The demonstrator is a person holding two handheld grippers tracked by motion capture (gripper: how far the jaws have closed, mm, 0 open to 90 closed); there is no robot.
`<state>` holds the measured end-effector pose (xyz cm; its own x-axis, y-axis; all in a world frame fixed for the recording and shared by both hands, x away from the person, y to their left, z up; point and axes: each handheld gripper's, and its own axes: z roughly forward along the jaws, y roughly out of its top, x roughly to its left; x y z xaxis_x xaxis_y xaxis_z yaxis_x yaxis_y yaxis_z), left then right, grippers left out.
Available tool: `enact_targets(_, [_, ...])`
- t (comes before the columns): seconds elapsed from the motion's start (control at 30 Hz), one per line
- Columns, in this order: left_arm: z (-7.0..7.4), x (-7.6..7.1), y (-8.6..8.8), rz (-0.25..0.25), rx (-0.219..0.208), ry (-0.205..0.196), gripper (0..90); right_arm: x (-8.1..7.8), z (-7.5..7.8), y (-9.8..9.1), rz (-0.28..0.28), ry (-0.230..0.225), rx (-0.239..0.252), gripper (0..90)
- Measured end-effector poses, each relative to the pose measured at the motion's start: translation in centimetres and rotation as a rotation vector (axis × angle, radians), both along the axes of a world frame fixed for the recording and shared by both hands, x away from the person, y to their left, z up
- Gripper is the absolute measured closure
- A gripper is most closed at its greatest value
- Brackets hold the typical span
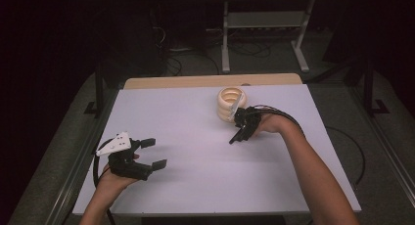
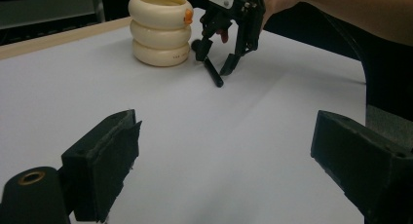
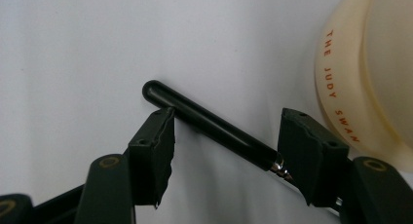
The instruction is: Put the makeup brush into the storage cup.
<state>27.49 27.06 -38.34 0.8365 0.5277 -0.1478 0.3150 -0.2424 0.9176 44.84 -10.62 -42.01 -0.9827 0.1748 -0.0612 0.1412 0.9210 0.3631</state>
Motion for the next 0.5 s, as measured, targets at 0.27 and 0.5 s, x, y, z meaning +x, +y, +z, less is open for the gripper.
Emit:
enact_targets(0.27, [0.02, 0.0, 0.03, -0.002, 0.002, 0.001, 9.8, 0.09, -0.32, -0.05, 0.003, 0.02, -0.031, 36.4])
enact_targets(0.5, [0.03, -0.01, 0.03, -0.002, 0.001, 0.0, 9.8, 0.17, -0.38, 0.0, 0.001, 0.019, -0.033, 39.6])
